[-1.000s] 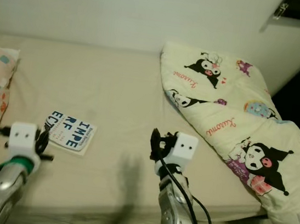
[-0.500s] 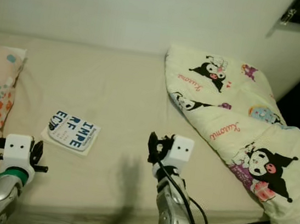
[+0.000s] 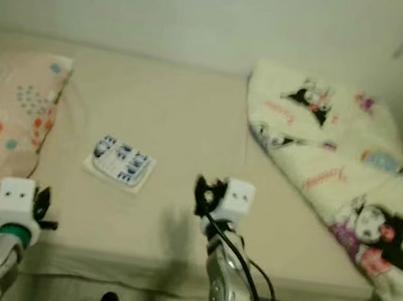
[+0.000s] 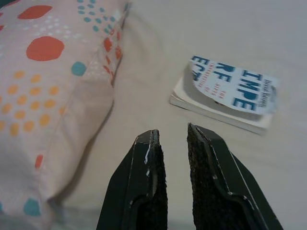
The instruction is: Clean up the room
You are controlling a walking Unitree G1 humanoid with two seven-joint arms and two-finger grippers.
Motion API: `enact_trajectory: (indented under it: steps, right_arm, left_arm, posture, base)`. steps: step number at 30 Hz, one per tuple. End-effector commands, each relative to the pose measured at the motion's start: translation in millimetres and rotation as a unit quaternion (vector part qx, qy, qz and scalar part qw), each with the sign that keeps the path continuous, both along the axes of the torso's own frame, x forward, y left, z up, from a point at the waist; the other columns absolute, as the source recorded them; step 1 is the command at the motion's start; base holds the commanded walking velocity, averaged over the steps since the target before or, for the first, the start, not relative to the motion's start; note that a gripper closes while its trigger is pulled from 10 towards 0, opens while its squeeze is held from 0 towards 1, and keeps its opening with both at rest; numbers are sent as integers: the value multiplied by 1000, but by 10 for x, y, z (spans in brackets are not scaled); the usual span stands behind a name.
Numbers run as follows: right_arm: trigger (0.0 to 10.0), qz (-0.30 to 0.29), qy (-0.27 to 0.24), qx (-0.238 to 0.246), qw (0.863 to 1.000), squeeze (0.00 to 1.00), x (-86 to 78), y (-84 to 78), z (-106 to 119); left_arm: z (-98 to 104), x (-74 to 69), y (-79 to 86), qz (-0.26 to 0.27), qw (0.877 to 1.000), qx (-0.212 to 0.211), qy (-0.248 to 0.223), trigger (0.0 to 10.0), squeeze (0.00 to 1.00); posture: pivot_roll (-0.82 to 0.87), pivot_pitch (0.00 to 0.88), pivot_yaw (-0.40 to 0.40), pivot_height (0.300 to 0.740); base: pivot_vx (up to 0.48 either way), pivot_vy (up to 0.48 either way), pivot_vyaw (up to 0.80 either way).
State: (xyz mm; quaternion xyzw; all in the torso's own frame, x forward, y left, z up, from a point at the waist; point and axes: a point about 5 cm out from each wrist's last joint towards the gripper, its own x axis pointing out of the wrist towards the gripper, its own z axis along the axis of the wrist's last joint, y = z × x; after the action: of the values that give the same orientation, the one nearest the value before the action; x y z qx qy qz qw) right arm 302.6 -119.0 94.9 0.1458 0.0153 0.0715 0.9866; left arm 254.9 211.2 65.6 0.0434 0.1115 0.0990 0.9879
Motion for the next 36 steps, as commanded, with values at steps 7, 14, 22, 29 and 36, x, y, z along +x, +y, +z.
enact_trajectory:
  steps: [7, 14, 22, 29, 36]
  right_arm:
    - [10000, -3, 10, -3, 1000, 0, -11, -5, -67]
    - [10000, -4, 11, -7, 1000, 0, -14, -18, -76]
    - [10000, -8, 12, -7, 1000, 0, -22, -34, -90]
    - [10000, -11, 13, -8, 1000, 0, -25, -51, -100]
    - [10000, -12, 15, -8, 1000, 0, -18, -51, -108]
  left_arm:
    - [-26, -12, -22, -2, 1000, 3, 13, 10000, 0]
    - [-24, -2, -40, -5, 1000, 2, 13, 10000, 0]
    - [-29, -5, -46, -7, 1000, 2, 16, 10000, 0]
    - [-32, -7, -45, -9, 1000, 4, 19, 10000, 0]
    - [-38, -10, -40, -7, 1000, 6, 20, 10000, 0]
  posture:
    - [125, 73, 0, 740]
    - [124, 72, 1, 740]
    - [121, 76, 5, 740]
    - [121, 80, 8, 740]
    - [124, 80, 8, 740]
  base:
    - [-363, 0, 0]
    - [-368, 0, 0]
    - [-368, 0, 0]
    - [-366, 0, 0]
    - [-367, 0, 0]
